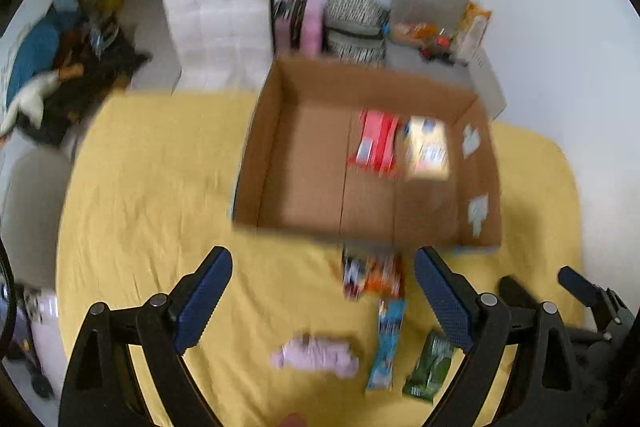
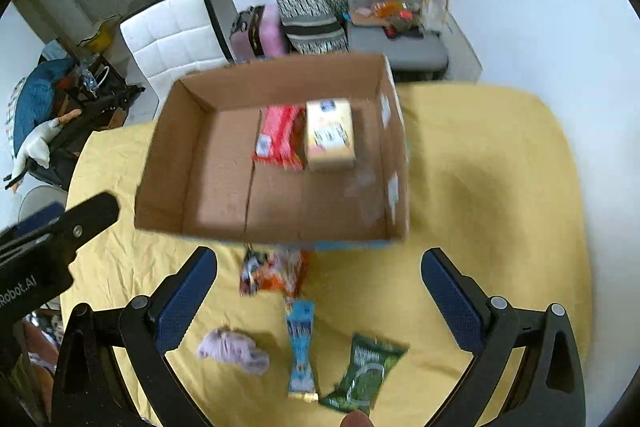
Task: Organize soft objects
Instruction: 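Lift both tools out of the box back toward the remaining items, then grasp the lilac towel with the left tool while the right grasps the green wipes pack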
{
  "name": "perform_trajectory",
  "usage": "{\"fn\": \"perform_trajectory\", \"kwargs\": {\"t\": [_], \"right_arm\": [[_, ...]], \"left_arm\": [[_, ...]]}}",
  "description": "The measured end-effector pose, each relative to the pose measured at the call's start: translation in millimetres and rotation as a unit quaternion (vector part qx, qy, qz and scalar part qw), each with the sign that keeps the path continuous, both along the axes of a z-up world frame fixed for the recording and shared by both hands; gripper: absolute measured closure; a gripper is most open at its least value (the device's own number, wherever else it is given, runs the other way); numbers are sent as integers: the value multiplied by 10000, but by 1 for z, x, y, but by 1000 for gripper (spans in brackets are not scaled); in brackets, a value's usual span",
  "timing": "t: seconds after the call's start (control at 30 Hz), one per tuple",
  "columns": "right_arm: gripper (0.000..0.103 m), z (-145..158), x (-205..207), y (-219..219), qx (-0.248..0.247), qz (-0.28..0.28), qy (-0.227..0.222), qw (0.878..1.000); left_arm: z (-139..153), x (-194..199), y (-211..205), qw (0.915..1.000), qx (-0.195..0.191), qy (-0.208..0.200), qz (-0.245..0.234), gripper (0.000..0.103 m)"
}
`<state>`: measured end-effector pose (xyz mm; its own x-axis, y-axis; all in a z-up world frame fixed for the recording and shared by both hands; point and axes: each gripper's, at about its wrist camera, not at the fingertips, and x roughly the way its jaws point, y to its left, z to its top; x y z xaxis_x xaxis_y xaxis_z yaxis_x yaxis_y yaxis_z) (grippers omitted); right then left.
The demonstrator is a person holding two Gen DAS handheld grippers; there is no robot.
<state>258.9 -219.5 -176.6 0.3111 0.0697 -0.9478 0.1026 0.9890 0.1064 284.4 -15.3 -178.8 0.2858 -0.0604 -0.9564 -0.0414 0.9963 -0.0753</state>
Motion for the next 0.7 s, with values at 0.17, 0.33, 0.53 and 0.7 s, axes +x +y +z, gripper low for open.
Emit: {"fn": "perform_trajectory", "kwargs": {"t": [0.17, 0.33, 0.53, 0.7], "right_arm": [[0, -60, -46, -32, 129, -378, 751, 9964], [0, -126, -81, -51, 126, -611, 1493, 9868], [0, -191, -101, -67, 540, -958, 2194, 9694], [6, -222, -104, -77, 1001, -1339, 2341, 9577]], "left_arm": [[-85, -46, 19, 9888, -491, 1305, 537, 10], [-163, -78, 26, 9662, -853, 2289, 818, 11], [-215, -86, 33, 9273, -1871, 2752, 1713, 11], [-236, -79, 26, 9185, -1991, 2724, 2061, 20]]}}
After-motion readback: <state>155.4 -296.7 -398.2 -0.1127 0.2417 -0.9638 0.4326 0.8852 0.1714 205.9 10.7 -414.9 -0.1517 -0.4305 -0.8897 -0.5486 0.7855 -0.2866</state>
